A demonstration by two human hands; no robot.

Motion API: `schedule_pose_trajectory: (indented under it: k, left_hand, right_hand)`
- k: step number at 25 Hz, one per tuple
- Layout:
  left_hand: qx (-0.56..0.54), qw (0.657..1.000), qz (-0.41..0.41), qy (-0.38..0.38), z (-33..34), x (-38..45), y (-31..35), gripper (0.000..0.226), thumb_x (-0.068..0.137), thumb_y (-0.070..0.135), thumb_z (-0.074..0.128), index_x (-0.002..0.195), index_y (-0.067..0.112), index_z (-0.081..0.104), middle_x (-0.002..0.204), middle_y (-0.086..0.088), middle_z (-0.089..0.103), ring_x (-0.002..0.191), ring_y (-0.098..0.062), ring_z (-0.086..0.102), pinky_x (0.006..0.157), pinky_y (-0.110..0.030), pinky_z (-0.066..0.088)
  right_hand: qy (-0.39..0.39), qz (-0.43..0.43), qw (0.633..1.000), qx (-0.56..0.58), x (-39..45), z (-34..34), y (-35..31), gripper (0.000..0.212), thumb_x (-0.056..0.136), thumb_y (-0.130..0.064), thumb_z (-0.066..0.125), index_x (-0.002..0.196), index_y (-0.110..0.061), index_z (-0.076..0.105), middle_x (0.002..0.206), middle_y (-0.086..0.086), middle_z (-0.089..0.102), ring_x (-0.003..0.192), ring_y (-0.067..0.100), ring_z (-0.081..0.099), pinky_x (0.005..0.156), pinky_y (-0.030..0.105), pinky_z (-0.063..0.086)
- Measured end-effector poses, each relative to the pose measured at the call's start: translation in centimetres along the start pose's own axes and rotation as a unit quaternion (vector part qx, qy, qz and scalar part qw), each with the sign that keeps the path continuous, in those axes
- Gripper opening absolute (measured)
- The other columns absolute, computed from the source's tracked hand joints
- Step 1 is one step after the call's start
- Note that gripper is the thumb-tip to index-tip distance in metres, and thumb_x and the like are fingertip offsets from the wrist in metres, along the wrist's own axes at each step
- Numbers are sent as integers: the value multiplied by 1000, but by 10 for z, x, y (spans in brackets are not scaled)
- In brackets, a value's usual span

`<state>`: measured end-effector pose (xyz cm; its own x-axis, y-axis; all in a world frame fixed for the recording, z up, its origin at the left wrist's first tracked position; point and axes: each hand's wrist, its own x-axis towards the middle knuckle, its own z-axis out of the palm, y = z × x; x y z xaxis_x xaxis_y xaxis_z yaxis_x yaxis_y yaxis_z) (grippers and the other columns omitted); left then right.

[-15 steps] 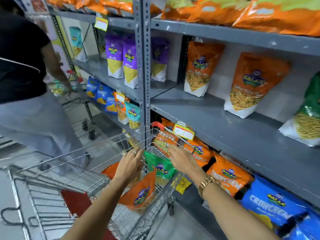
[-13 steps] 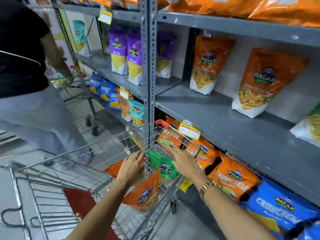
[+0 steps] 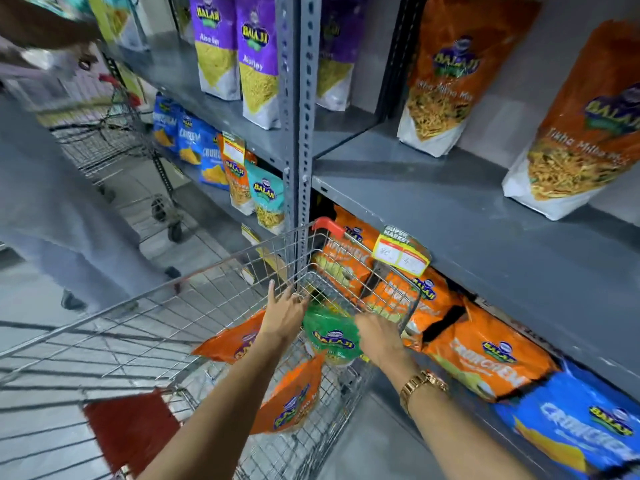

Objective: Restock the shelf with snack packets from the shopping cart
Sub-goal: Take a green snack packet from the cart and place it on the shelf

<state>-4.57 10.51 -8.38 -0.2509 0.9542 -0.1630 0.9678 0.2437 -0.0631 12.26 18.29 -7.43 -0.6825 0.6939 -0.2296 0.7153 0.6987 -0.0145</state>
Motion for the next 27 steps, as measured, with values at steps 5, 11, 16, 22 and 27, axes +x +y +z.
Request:
schedule_pose_trajectory:
  k: [5,11,16,22,27]
  left_hand:
    - [-63,995,-29,70,0,3,-1,30,88,4,44,113,11,59,117,-12,62,121,-24,48,117,-52,7]
    - [-598,775,-145,143,-69,-1,-11,6,84,4,59,86,5,64,81,-8,69,78,-25,63,69,-35,55]
    - [-765,611,-46,199,-173,-1,5,24,88,9,54,69,15,67,56,8,72,54,-7,67,52,-18,54]
    - [-794,563,94,209,-279,17,83,25,88,14,56,66,19,68,56,10,72,53,-4,66,48,-16,52]
    - [-812,538,159,162,-313,39,187,22,89,12,55,70,18,65,57,12,72,55,-2,65,54,-17,55]
  right_hand:
    - [40,18,999,29,-1,-4,3,21,86,7,49,97,-6,61,93,13,68,86,28,65,68,35,51]
    - [189,69,934,295,-16,-71,25,20,79,-15,69,97,-21,61,90,11,71,83,29,65,67,34,50]
    - [347,30,802,485,-48,-162,37,33,67,1,72,82,-24,57,85,-3,68,85,18,66,75,34,51]
    - [510,66,657,552,-110,-238,103,31,66,1,76,78,-22,60,78,-13,61,71,-15,56,64,1,40]
    - [589,123,598,530,-163,-261,181,28,68,-1,76,78,-23,61,77,-15,60,67,-15,56,59,-1,40]
